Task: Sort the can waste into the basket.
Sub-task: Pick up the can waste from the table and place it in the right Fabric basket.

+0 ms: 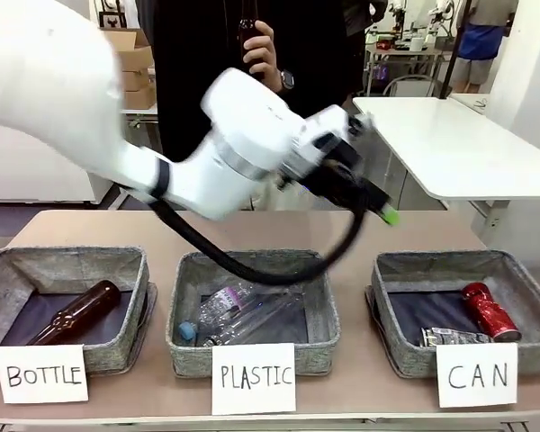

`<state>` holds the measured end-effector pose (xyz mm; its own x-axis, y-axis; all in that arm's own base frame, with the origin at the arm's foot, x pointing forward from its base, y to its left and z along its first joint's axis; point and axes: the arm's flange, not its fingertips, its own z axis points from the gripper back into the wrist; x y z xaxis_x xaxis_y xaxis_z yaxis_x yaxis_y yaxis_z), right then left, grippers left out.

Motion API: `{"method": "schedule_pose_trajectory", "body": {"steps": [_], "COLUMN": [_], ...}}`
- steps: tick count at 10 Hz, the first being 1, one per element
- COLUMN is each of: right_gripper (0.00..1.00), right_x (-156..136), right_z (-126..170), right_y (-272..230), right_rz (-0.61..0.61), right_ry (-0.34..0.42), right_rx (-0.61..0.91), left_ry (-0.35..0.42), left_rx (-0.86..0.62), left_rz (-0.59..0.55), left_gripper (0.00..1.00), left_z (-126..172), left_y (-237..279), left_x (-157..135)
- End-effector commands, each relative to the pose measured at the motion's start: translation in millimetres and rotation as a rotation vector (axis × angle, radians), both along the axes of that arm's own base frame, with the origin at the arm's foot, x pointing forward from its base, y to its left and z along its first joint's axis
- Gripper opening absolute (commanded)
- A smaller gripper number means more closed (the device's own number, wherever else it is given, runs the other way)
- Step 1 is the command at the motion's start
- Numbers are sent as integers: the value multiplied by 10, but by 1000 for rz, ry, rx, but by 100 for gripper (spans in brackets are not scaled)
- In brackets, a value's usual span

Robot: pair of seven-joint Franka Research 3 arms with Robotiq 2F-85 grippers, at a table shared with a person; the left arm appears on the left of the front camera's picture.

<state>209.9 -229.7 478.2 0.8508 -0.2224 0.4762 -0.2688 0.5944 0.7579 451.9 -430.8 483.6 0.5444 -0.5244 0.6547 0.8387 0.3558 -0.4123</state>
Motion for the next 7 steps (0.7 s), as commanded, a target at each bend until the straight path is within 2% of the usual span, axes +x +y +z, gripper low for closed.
{"method": "schedule_pose_trajectory", "body": {"steps": [1,2,3,4,5,7], "right_gripper": [100,100,100,100,100,100], "right_x": [12,192,450,725,927,1213], "right_z": [247,417,541,656,761,885], "right_y": [-43,169,500,936,1337,2037], "right_rz": [-60,3,51,105,153,105], "right_ry": [-67,-129,-177,-199,-194,-108], "right_rx": [-31,14,51,102,160,252], "left_ry": [193,267,309,360,395,460], "left_rx": [57,0,-71,-188,-279,-435], "left_rz": [165,256,336,401,465,507], "left_gripper": [100,100,100,100,100,100], "left_z": [708,933,1106,1212,1228,1044], "left_y": [1373,1907,2433,2996,3466,4153], "left_x": [-215,-276,-361,-467,-532,-644]}}
